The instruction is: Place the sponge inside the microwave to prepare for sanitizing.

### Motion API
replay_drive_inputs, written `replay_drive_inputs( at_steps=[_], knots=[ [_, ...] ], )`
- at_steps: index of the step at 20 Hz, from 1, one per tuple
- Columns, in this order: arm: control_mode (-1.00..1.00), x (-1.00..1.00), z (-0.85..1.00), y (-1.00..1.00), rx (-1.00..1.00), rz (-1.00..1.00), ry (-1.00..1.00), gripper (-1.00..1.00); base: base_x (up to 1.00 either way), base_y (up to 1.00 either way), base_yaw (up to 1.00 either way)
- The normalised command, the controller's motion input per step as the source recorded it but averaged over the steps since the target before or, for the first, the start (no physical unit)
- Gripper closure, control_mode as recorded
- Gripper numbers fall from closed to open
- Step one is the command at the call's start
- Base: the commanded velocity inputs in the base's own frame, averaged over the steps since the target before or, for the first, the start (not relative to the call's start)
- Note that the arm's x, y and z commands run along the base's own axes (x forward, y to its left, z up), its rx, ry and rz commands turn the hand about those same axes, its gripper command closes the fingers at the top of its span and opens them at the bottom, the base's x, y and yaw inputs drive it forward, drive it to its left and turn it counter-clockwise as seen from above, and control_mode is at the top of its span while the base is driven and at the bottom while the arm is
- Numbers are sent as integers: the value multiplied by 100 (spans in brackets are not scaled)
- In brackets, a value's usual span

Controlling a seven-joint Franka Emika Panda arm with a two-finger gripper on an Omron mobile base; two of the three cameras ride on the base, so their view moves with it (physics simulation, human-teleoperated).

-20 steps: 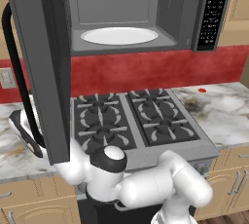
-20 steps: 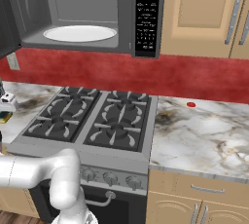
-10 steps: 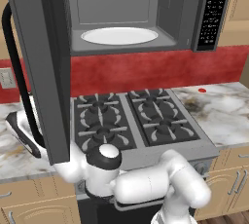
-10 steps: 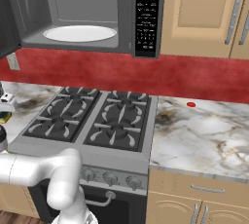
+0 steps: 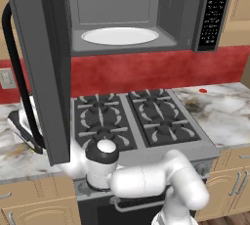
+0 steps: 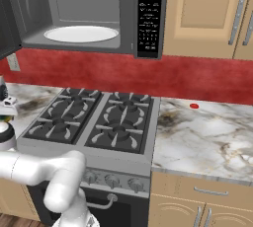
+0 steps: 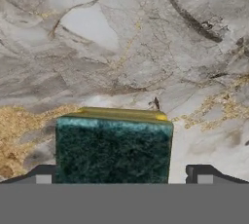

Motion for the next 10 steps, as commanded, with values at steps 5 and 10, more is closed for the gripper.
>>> replay_drive_inputs(
  at_steps=[5,10],
  knots=[
    [-100,0,-31,10,-5,0,11,-100,0,0,0],
    [-100,0,-1,18,0,0,0,100,0,0,0]
  ],
)
